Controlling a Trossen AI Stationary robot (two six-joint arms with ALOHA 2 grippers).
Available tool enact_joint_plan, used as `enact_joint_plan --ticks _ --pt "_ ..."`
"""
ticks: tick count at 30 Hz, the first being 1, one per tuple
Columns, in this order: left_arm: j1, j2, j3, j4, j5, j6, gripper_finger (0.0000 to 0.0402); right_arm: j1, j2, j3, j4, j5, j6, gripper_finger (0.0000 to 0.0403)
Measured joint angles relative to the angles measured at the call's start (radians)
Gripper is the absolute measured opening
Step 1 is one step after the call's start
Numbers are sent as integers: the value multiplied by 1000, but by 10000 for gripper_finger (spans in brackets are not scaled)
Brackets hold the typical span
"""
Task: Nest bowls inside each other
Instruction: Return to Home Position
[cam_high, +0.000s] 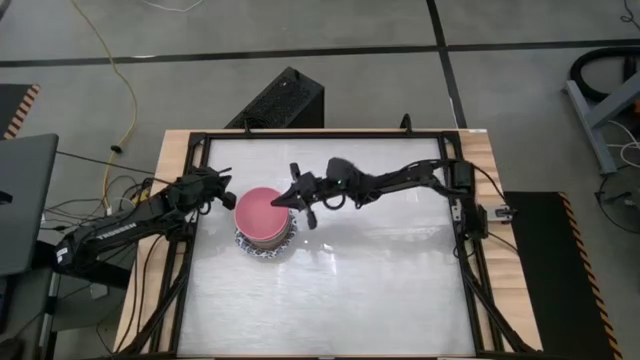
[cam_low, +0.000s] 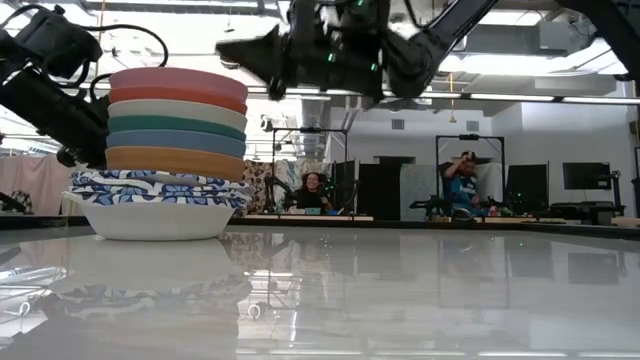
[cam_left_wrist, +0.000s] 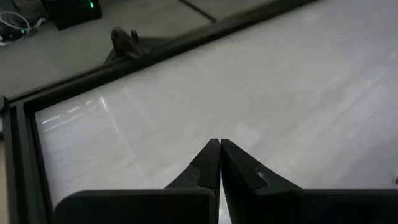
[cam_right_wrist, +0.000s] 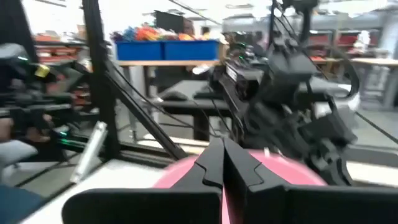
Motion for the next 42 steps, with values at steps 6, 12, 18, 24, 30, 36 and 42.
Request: enact_joint_plan --ticks 6,12,18,24,30,36,42 --pt "0 -1 110 -17 4 23 0 -36 -165 1 -178 -124 10 26" --pt "-1 -15 226 4 91 64 0 -73 -432 1 -572 -182 -47 30" --pt "-1 -75 307 85 212 126 0 -76 -727 1 -1035 -157 -269 28" --pt "-1 -192 230 184 295 139 0 -7 -998 -198 -1150 -64 -306 25" --pt "-1 -219 79 301 360 67 0 73 -1225 -635 -694 95 -185 25" --pt "-32 -219 4 390 482 5 0 115 -1320 -963 -284 169 -78 25" --pt "-110 -219 -64 394 413 5 0 152 -1326 -1144 -48 266 -53 25"
